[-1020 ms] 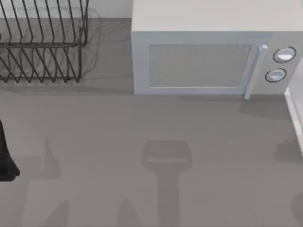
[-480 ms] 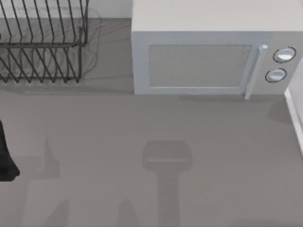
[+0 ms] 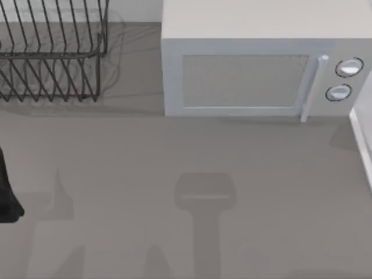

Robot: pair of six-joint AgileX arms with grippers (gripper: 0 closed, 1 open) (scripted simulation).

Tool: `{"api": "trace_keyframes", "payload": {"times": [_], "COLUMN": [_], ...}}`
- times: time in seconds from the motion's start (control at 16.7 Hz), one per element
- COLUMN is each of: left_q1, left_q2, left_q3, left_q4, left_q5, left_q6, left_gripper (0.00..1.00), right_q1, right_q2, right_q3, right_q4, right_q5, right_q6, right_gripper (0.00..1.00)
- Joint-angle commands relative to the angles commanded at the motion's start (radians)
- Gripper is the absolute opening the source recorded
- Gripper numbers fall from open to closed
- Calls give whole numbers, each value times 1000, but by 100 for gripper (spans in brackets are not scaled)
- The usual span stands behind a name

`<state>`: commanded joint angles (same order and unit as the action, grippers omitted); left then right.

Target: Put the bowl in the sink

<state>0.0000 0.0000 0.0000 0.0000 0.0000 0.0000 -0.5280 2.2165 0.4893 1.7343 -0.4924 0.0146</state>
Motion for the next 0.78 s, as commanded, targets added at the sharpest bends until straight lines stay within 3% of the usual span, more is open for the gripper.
{"api": "trace_keyframes", "payload": {"times": [0.54,0.78], "left_q1": [0,0], "left_q2": [0,0], "left_q3": [0,0], "left_q4": [0,0], "left_q5": [0,0], "left_q6": [0,0], "left_gripper": [100,100], "right_q1": [0,0], "right_q2": [0,0], "right_q3": [0,0], "right_q4": [0,0], "right_q5": [0,0], "right_q6": [0,0], "right_gripper": [98,100]}}
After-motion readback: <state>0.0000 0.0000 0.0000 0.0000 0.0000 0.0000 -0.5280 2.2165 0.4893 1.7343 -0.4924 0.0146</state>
